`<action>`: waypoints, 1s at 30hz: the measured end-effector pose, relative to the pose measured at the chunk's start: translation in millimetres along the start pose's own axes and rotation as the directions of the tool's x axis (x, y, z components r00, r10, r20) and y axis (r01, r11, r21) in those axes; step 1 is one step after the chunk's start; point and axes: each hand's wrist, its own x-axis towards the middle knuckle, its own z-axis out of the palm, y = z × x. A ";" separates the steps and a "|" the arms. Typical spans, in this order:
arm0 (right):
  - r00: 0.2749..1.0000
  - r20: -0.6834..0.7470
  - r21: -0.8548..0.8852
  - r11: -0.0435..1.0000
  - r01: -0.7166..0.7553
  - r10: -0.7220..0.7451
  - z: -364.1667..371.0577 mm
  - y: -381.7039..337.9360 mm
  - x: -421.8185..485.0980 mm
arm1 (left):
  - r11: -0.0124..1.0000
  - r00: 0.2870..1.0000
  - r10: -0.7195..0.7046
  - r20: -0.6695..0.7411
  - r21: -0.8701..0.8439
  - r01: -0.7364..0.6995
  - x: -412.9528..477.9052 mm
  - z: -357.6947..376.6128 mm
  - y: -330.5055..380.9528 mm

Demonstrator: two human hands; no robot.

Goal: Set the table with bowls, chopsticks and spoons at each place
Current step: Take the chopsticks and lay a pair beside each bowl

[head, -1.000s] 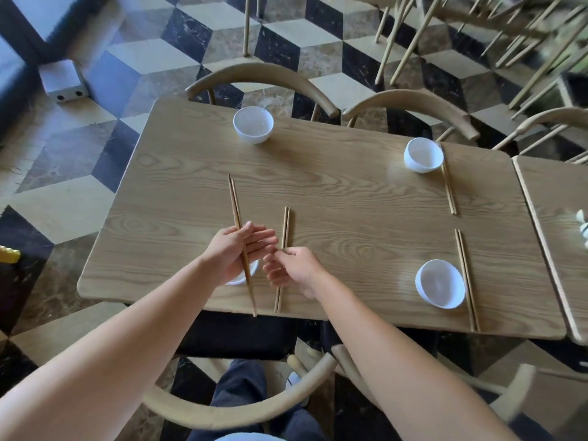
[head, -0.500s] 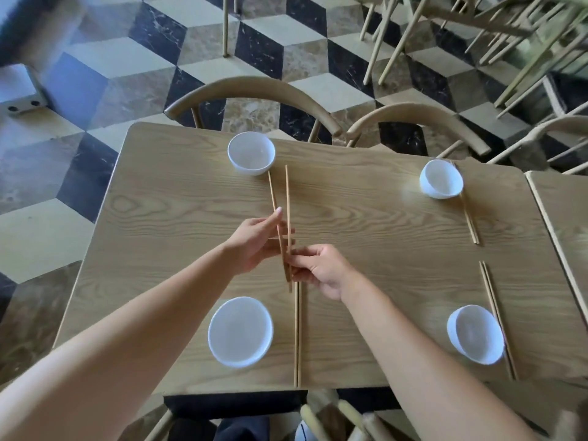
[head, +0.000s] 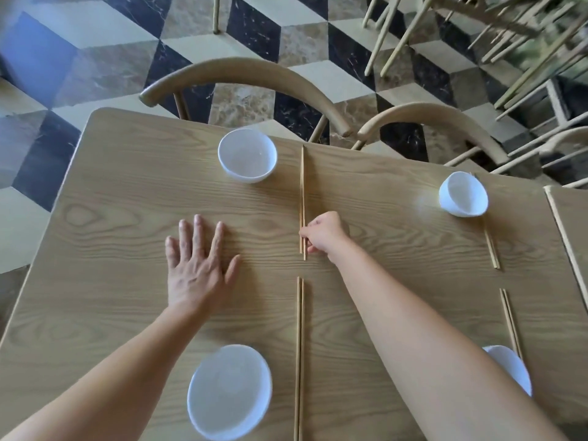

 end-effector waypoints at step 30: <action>0.969 -0.176 -0.270 0.955 0.122 -0.173 13.3 -8.0 -3.5 | 1.000 0.993 -0.003 -0.116 0.013 0.005 -4.4 4.2 -1.7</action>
